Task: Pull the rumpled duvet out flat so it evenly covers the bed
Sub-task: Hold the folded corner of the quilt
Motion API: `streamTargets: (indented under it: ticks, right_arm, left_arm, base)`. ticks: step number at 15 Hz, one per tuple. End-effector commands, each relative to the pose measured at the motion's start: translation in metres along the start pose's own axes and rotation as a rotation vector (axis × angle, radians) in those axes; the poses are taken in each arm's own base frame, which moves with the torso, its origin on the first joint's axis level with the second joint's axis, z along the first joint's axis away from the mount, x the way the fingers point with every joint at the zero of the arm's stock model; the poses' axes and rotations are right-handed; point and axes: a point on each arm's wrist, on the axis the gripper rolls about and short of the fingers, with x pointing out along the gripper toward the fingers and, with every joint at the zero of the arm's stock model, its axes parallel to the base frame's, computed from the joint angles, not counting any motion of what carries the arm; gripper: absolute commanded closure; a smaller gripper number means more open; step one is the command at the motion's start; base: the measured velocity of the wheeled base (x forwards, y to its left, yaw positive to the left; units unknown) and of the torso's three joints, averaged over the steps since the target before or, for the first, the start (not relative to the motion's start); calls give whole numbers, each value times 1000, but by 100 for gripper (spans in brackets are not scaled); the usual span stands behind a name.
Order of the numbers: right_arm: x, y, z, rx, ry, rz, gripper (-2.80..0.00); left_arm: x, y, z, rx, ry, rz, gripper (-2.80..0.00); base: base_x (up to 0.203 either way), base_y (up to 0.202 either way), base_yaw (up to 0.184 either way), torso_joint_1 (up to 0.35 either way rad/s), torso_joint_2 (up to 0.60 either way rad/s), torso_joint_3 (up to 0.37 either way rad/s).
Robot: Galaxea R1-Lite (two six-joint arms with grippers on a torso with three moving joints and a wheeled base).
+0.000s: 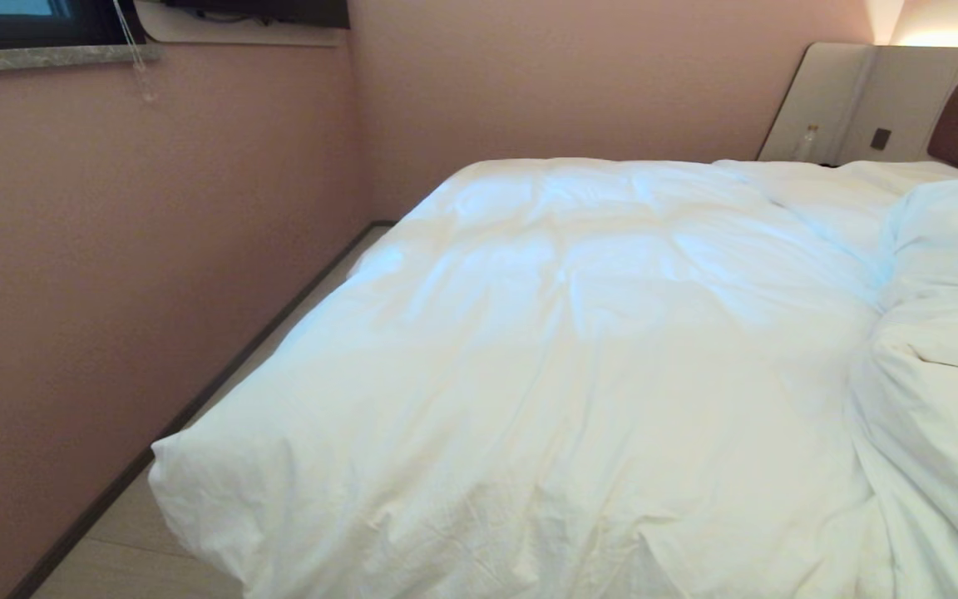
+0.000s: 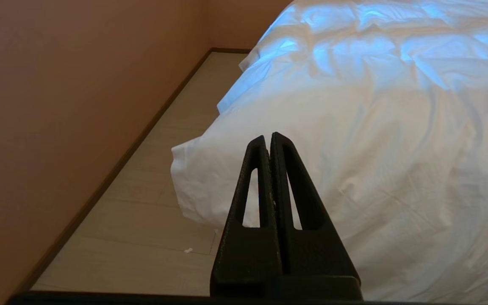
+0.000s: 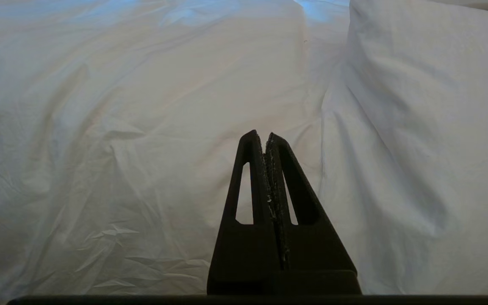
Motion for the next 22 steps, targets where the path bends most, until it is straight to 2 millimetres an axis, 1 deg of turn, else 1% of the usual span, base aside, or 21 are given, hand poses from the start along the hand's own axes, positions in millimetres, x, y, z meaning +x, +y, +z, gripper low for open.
streamTargets:
  ticks: [1,3,7,10,12,15,17,18,22]
  right_arm:
    - [0,0,0,0,1,1,0]
    - [0,0,0,0,1,1,0]
    - [0,0,0,0,1,1,0]
    - [0,0,0,0,1,1,0]
    - [0,0,0,0,1,1,0]
    - [0,0,0,0,1,1,0]
    - [0,0,0,0,1,1,0]
    - [0,0,0,0,1,1,0]
    - [0,0,0,0,1,1,0]
  left_arm:
    - [-2,0,-7,-2,-5,1,0]
    - [2,0,-11,-6,-6,1,0]
    - [15,0,-15,-7,-87,-8,0]
    - [24,0,-29,-9,-44,-5,0]
    - [33,0,-49,-14,26,-3,0]
    - [46,0,-74,-13,68,-3,0]
    - [49,0,-79,-12,60,-7,0]
    - [52,0,-89,-10,85,-10,0]
    - [54,0,-100,9,118,0,0]
  base:
    - [0,0,0,0,0,0]
    - [0,0,0,0,0,0]
    - [0,0,0,0,0,0]
    - [0,0,0,0,0,0]
    - [0,0,0,0,0,0]
    - [0,0,0,0,0,0]
    - [0,0,0,0,0,0]
    - [0,0,0,0,0,0]
    - [0,0,0,0,0,0]
